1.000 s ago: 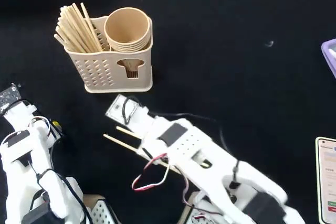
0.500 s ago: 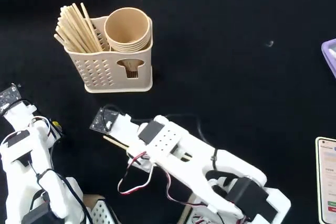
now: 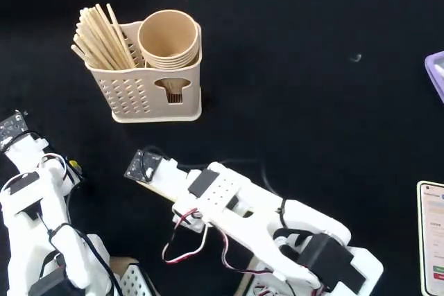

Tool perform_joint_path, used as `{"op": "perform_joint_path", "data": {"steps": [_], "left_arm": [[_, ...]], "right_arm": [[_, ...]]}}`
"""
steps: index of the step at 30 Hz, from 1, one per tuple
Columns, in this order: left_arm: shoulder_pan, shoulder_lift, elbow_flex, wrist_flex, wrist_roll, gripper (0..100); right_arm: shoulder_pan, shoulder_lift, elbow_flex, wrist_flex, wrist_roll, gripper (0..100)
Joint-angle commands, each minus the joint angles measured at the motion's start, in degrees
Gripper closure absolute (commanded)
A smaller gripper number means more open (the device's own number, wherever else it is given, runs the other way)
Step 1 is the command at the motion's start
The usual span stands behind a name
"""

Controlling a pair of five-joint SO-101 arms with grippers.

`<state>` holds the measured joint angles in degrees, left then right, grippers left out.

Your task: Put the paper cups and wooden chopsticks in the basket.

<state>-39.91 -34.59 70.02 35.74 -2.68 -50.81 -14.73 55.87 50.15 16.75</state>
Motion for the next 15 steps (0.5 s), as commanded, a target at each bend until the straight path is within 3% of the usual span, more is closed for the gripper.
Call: {"op": "perform_joint_path", "data": {"steps": [1,5,9,15], "left_arm": [[0.3,-1.1,-0.7,-1.0,-0.5,78],[0.3,-1.1,-0.7,-1.0,-0.5,78],[0.3,-1.1,-0.6,-1.0,-0.5,78],[0.3,-1.1,-0.6,-1.0,-0.5,78]], "right_arm": [[3.0,1.4,-0.5,-1.1,-0.3,74.0],[9.0,7.8,-4.5,1.6,1.8,74.0],[8.9,13.4,-9.1,5.3,2.4,75.3],[8.9,14.4,-10.2,5.5,2.5,98.3]]}}
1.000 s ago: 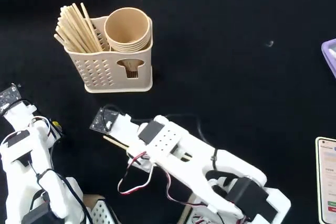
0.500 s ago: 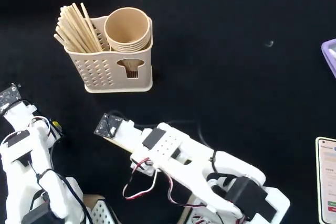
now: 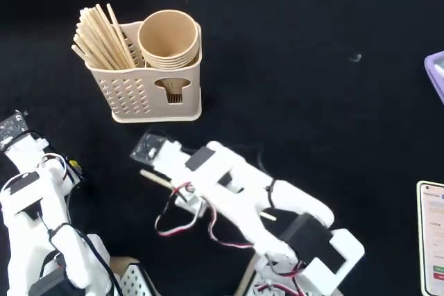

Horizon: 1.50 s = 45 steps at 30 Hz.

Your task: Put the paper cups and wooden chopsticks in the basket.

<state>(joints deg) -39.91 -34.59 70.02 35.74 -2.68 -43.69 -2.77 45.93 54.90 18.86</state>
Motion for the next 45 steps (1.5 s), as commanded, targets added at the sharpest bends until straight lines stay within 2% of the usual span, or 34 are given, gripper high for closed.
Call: {"op": "perform_joint_path", "data": {"steps": [1,7,12,16,19,21,26,29,31,34,40,45], "left_arm": [[0.3,-1.1,-0.6,-1.0,-0.5,78],[0.3,-1.1,-0.6,-1.0,-0.5,78],[0.3,-1.1,-0.6,-1.0,-0.5,78],[0.3,-1.0,-0.6,-1.0,-0.5,78],[0.3,-0.9,-0.7,-1.0,-0.5,78],[0.3,-0.9,-0.7,-1.0,-0.5,78],[0.5,-0.9,-0.7,-1.0,-0.5,78],[0.5,-0.9,-0.7,-1.0,-0.5,78],[0.5,-0.9,-0.6,-1.0,-0.5,78],[0.6,-0.9,-0.6,-1.0,-0.5,78],[0.6,-0.9,-0.6,-1.0,-0.5,78],[0.3,-0.9,-0.6,-1.0,-0.5,78]], "right_arm": [[1.7,2.3,-0.2,0.7,0.4,99.0],[1.2,-2.3,-1.3,2.6,0.0,98.8],[1.1,-19.6,-7.4,12.6,-0.1,98.8],[1.2,-33.9,-12.4,13.2,-0.1,98.8],[1.1,-41.0,-13.9,7.6,-0.1,98.7],[1.1,-43.7,-13.8,-0.4,-1.1,98.7],[1.3,-41.9,-11.7,-33.8,-12.2,98.7],[1.2,-36.1,-12.7,-51.1,-13.7,98.7],[1.3,-30.8,-16.0,-58.3,-13.7,98.7],[1.3,-22.2,-23.4,-62.0,-13.7,98.7],[2.8,-4.7,-40.7,-61.9,-14.0,98.7],[4.1,2.1,-41.1,-60.0,-14.2,98.7]]}}
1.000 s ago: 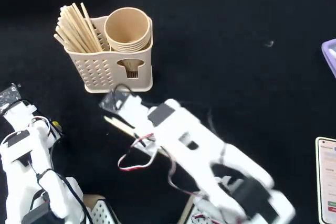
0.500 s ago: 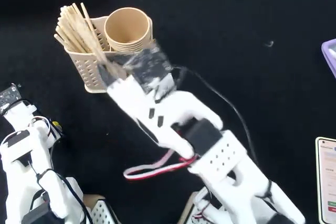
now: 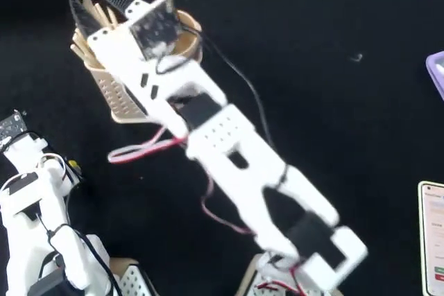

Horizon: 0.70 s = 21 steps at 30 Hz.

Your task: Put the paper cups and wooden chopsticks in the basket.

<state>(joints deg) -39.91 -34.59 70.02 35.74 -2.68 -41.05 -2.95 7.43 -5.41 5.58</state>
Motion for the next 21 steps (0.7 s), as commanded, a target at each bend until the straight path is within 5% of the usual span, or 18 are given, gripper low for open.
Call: {"op": "perform_joint_path", "data": {"steps": [1,8,13,21], "left_arm": [[0.3,-0.9,-0.6,-1.0,-0.5,78],[0.3,-0.9,-0.6,-1.0,-0.5,78],[0.5,-0.9,-0.6,-1.0,-0.5,78],[0.4,-0.9,-0.6,-1.0,-0.6,78]], "right_arm": [[1.5,2.1,-1.3,2.3,-0.9,98.7],[1.4,-1.8,2.9,14.2,-0.5,96.2],[1.1,-5.8,1.2,21.3,-0.9,74.5],[2.6,-25.7,-10.3,44.9,-0.5,82.8]]}}
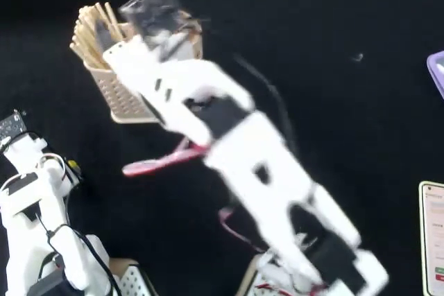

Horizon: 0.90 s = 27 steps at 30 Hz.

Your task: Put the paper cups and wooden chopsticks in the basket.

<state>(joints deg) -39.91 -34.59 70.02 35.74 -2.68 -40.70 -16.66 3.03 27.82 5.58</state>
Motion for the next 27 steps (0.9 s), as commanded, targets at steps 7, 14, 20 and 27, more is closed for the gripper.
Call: {"op": "perform_joint_path", "data": {"steps": [7,14,20,27], "left_arm": [[0.1,-1.5,-0.7,-0.5,-0.6,78],[0.7,-1.5,-0.6,-0.9,-7.6,97],[0.7,-1.5,0.0,-0.4,-10.1,97],[10.9,-3.6,0.0,10.4,-9.8,97]], "right_arm": [[9.1,-23.0,4.2,28.0,-1.0,97.0],[18.5,-35.7,24.1,31.3,2.8,96.6],[26.2,-49.9,45.6,31.0,4.4,96.6],[30.2,-67.3,71.4,18.5,4.2,96.6]]}}
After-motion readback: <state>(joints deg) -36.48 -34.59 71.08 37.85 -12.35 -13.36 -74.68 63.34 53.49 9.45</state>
